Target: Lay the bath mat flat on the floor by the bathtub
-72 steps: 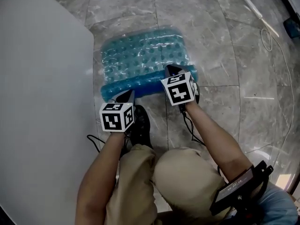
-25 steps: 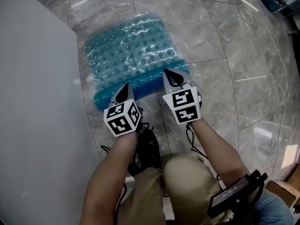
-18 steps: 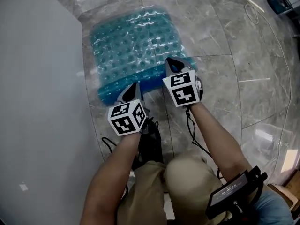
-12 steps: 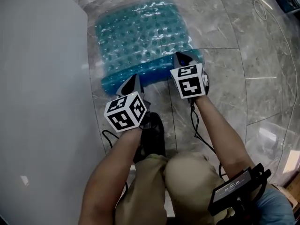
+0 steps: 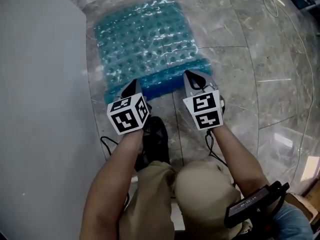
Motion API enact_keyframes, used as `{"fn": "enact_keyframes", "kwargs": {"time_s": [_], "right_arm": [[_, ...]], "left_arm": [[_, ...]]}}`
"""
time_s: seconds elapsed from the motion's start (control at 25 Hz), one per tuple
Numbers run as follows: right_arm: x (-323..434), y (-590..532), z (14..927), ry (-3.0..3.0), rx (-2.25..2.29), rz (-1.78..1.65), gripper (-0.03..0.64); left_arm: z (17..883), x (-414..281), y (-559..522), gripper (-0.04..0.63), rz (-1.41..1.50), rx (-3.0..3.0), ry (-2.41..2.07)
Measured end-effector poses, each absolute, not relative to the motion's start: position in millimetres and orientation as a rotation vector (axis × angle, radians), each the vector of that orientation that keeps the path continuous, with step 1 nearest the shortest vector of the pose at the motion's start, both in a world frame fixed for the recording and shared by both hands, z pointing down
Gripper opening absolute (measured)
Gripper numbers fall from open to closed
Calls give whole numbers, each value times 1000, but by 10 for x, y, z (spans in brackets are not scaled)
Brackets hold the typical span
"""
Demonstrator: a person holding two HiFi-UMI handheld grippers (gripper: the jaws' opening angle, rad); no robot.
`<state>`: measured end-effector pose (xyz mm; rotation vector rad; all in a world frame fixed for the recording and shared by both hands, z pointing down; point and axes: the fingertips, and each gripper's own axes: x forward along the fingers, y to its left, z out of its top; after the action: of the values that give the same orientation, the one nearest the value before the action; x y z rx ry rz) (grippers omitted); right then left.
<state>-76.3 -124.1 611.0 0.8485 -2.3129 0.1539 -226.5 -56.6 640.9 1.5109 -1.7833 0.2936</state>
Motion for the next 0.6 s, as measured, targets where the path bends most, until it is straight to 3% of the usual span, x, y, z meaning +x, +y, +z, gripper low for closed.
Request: {"fn": "enact_keyframes", "kwargs": {"time_s": [0.6], "right_arm": [[-1001, -1265, 6387, -2264, 858, 149, 6]], "left_arm": [[6181, -2072, 101, 6, 116, 1472, -1722]]}}
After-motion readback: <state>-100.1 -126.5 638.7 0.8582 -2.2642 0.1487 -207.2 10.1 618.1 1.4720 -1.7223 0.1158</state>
